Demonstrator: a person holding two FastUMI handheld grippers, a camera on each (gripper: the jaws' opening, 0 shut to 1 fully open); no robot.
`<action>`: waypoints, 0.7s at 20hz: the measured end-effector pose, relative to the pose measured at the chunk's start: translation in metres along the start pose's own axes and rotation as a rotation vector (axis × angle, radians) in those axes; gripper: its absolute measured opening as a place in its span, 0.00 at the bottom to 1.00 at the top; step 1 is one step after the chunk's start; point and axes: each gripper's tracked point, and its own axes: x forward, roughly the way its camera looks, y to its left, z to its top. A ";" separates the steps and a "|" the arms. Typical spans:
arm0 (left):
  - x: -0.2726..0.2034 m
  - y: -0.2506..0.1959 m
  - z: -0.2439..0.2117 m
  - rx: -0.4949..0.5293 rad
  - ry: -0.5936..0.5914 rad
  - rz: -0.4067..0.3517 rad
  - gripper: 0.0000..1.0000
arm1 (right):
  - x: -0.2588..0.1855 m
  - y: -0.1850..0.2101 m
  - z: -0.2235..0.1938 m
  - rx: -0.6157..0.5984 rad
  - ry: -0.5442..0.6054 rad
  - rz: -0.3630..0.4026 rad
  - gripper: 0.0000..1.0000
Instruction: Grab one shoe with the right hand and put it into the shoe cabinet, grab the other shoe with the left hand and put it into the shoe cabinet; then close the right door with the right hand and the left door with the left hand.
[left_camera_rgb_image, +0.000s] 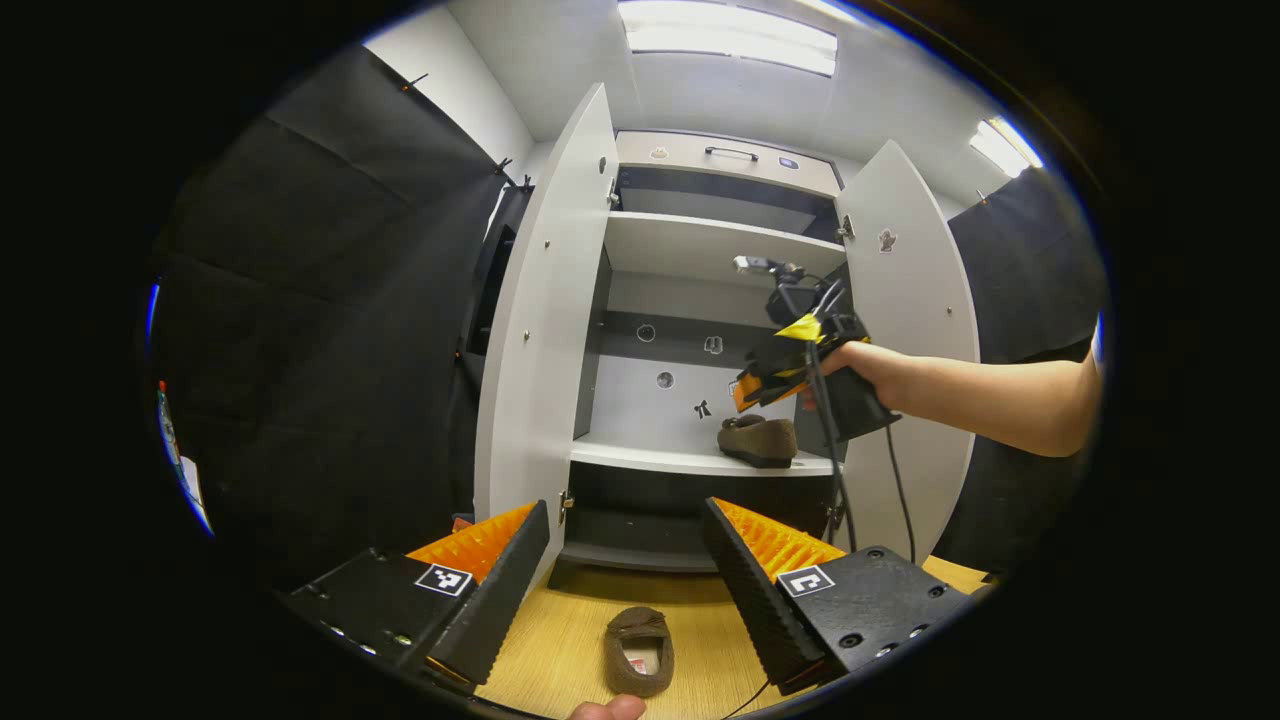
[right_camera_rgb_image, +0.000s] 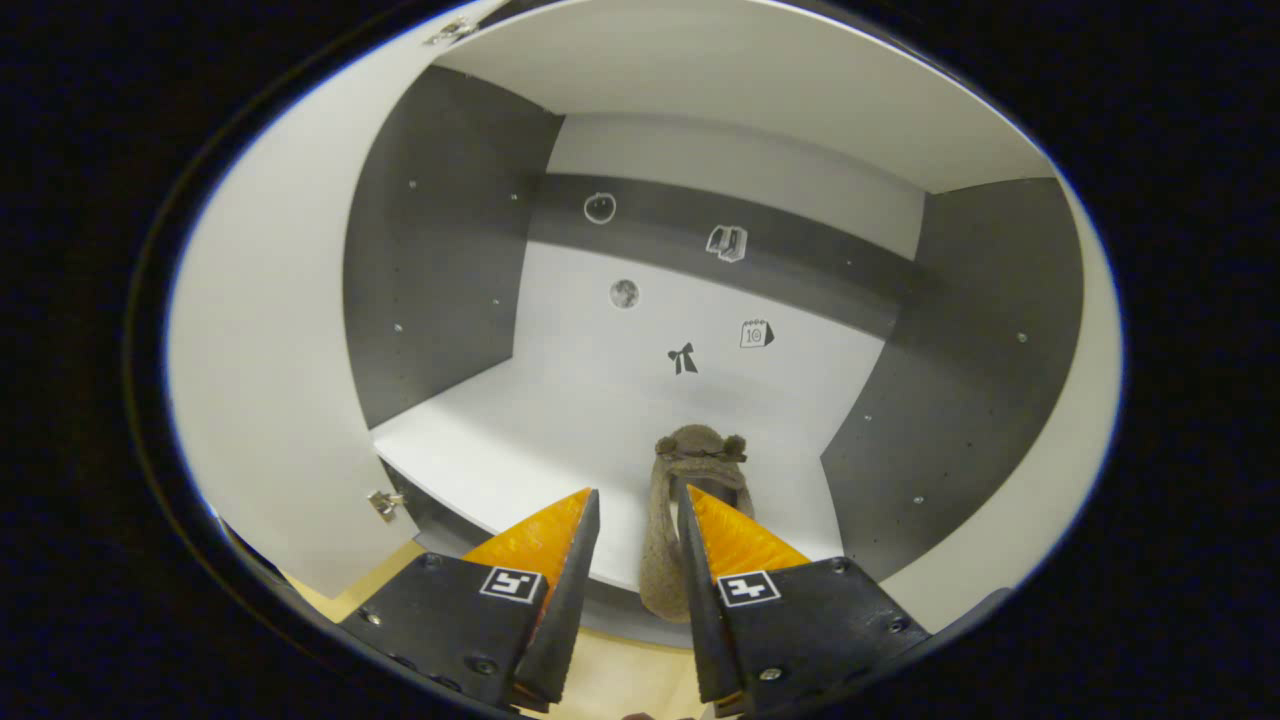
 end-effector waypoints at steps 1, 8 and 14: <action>0.000 -0.001 -0.001 -0.002 -0.001 -0.003 0.95 | -0.016 0.000 -0.001 0.012 -0.030 0.015 0.50; 0.009 -0.018 -0.012 0.004 0.031 -0.057 0.95 | -0.107 -0.007 -0.068 0.094 -0.142 0.036 0.65; 0.014 -0.037 -0.019 0.004 0.048 -0.098 0.95 | -0.145 -0.022 -0.143 0.142 -0.185 -0.018 0.70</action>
